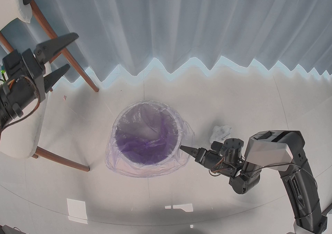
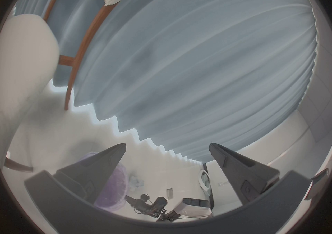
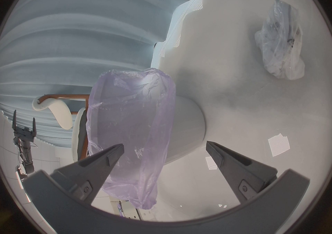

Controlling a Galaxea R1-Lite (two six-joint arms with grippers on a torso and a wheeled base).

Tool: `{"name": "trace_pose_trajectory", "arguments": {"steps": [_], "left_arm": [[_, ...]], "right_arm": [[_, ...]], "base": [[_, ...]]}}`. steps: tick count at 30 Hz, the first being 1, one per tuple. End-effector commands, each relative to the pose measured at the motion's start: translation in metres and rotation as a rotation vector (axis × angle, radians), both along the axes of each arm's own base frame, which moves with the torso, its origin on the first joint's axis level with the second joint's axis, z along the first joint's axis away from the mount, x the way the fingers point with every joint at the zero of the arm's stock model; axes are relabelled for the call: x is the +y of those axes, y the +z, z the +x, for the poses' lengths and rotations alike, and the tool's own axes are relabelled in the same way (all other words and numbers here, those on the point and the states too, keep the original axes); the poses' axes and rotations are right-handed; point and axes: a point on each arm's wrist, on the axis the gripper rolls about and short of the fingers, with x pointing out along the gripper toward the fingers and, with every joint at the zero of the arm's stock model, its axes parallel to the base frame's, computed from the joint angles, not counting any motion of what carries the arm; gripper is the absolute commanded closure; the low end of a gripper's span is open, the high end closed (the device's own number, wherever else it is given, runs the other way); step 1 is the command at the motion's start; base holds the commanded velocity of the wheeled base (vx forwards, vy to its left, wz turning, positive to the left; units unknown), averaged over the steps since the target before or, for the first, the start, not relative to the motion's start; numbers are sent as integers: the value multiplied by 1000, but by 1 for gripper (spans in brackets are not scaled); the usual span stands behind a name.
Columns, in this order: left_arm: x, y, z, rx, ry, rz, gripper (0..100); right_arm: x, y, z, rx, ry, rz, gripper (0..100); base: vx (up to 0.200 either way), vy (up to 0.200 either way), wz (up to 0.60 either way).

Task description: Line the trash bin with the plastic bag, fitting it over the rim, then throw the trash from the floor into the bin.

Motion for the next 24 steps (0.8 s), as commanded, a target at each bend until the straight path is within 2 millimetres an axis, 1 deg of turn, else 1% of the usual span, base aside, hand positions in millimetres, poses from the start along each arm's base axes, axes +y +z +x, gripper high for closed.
{"name": "trace_pose_trajectory", "arguments": {"steps": [1,4,5,18,21,24], "left_arm": [[16,13,-11,-48,-19,-10,0],[17,7,-12,-33,-53,5,0],[17,6,-13,-31,-57,8,0],[17,5,-14,-32,-57,15,0],[17,1,-14,-20,-63,19,0],[16,-2,-14,-17,-68,27,0]], "right_arm": [[0,1,0,5,-1,2,0],[0,1,0,5,-1,2,0],[0,1,0,5,-1,2,100],[1,-7,3,3,0,-3,100],[1,-17,5,-19,8,-33,100],[1,-17,5,-28,11,-43,100]], "base": [[0,0,0],[0,0,0],[0,0,0],[0,0,0],[0,0,0],[0,0,0]]}}
